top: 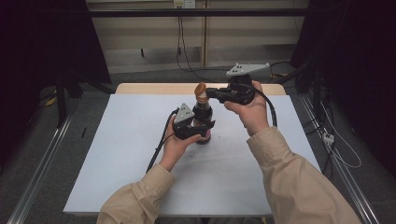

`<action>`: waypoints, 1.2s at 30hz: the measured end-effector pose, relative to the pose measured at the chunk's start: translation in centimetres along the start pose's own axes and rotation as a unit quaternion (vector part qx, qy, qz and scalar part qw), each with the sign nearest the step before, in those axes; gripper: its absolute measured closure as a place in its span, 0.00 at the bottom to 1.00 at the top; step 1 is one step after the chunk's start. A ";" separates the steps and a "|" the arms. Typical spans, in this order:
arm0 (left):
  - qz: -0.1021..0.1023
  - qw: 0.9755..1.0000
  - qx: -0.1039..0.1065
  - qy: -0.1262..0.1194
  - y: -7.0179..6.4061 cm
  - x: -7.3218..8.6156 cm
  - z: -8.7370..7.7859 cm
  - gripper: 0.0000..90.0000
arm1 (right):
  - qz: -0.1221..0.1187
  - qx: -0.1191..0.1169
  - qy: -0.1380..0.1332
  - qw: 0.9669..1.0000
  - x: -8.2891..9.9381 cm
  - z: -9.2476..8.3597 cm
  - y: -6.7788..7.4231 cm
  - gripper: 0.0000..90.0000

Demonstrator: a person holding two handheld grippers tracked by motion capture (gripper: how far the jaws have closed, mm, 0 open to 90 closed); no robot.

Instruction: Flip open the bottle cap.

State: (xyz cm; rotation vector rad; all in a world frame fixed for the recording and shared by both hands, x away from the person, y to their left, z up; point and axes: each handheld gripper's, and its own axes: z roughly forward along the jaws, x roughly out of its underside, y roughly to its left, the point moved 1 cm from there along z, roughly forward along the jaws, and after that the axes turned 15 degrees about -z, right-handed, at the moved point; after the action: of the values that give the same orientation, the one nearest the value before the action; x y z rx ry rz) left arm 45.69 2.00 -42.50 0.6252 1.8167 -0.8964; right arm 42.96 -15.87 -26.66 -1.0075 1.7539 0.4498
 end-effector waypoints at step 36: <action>-0.006 1.000 0.006 -0.005 -0.1 0.1 0.1 0.33 | -0.007 0.003 -0.005 1.000 -0.3 0.2 0.1 1.00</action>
State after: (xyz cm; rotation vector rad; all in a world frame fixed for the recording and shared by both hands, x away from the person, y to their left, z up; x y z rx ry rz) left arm 45.63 1.92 -42.61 0.6173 1.8091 -0.9185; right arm 43.06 -15.50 -26.46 -1.0114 1.7379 0.4396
